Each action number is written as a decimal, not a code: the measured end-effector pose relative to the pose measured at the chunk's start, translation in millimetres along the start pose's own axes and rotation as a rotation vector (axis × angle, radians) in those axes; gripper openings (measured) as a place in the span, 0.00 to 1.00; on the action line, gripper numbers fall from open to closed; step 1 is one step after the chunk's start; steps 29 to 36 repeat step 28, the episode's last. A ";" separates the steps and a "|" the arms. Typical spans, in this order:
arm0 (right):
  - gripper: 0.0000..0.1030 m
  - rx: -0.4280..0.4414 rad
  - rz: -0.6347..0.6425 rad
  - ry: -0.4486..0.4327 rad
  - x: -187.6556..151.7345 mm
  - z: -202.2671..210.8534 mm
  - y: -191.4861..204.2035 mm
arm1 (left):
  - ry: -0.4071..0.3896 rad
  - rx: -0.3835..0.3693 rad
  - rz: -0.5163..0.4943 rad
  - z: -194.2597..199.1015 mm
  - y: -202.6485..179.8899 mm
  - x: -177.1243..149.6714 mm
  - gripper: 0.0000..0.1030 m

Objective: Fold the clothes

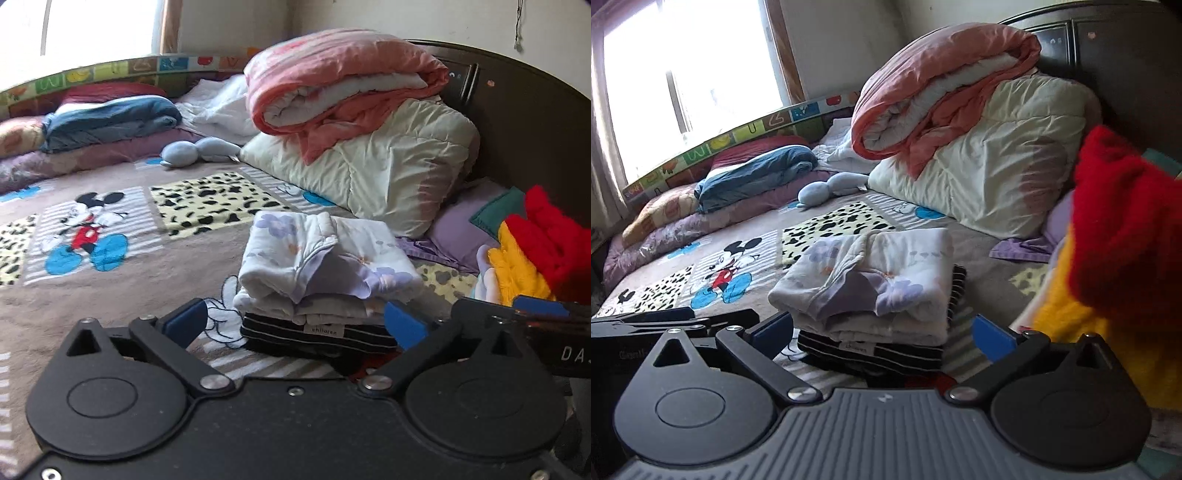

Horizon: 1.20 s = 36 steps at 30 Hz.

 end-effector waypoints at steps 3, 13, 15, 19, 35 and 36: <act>1.00 -0.012 -0.007 0.010 1.0 13.5 -3.3 | 0.021 0.031 0.002 10.2 -9.5 -1.7 1.00; 1.00 -0.040 -0.007 0.029 -2.8 51.8 -4.2 | 0.080 0.126 -0.005 34.4 -21.5 -12.7 1.00; 1.00 -0.039 -0.007 0.037 -5.7 57.3 -4.2 | 0.085 0.122 0.002 39.5 -22.0 -16.4 1.00; 1.00 -0.039 0.002 0.055 -11.3 65.9 -3.3 | 0.073 0.110 0.009 51.2 -24.5 -20.8 1.00; 1.00 -0.023 0.018 0.063 -19.7 90.6 3.6 | -0.010 0.091 0.004 80.8 -35.4 -26.0 1.00; 1.00 -0.023 0.018 0.063 -19.7 90.6 3.6 | -0.010 0.091 0.004 80.8 -35.4 -26.0 1.00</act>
Point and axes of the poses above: each gripper's, at about its wrist camera, not at the fingertips, and z roughly against the way its jaws point, y to its left, x to its top, the point moved 4 cm from there along -z, roughly the way its jaws point, and after that the axes turned 7 degrees about y, right-handed, at the moved point
